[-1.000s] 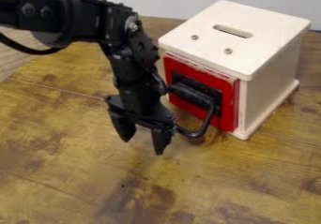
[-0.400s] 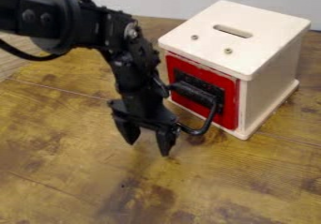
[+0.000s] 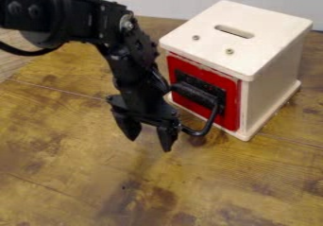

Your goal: Close the drawer

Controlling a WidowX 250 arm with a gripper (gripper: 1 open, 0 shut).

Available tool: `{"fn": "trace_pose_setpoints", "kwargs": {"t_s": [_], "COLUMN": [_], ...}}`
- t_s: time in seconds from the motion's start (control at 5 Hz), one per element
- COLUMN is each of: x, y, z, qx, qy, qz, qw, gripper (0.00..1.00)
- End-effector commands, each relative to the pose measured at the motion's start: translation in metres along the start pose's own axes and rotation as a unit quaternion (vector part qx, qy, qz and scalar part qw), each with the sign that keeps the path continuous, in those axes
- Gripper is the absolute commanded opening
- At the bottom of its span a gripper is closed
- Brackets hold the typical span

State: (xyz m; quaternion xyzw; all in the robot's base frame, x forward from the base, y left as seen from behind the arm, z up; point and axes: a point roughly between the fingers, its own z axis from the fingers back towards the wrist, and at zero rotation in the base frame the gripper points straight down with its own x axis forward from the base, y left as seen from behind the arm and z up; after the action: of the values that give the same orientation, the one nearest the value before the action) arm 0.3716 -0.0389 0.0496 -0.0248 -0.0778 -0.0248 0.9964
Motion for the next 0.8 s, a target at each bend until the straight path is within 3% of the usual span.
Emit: {"fn": "trace_pose_setpoints", "kwargs": {"t_s": [0.0,0.6], "x": [0.0067,0.0068], "y": [0.0012,0.0095], "z": [0.0232,0.0178], "qx": [-0.002,0.003], "qy": [-0.035,-0.036], "qz": [0.003,0.013], "qw": [0.9994,0.9993], "gripper": [1.0,1.0]}}
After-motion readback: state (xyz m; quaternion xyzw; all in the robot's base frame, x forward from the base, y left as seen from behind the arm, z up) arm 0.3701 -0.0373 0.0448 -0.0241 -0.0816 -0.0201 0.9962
